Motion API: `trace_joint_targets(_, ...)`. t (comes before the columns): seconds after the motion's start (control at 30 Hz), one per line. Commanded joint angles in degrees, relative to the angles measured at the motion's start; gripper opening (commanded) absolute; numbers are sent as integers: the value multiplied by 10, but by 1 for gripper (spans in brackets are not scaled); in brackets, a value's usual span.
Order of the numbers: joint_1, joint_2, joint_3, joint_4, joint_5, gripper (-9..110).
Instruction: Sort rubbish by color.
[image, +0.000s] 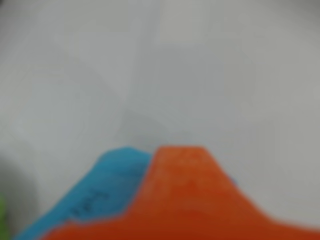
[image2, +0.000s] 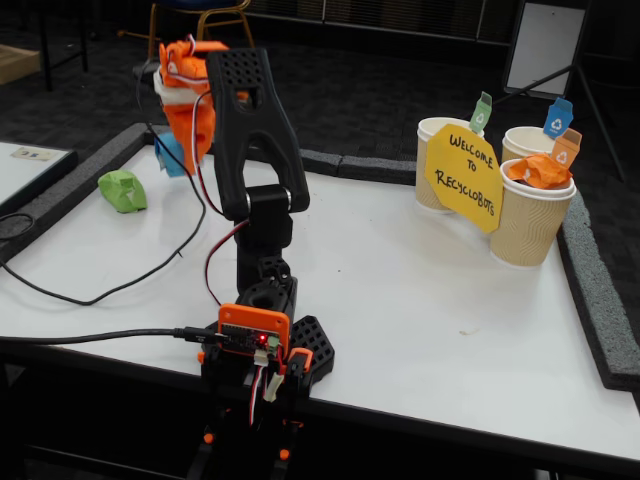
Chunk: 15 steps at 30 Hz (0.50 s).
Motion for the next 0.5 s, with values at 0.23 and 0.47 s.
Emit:
trace_joint_targets(0.23,30,366,161,-15,8,0)
trace_joint_targets(0.47,33,509,297,-31,8,0)
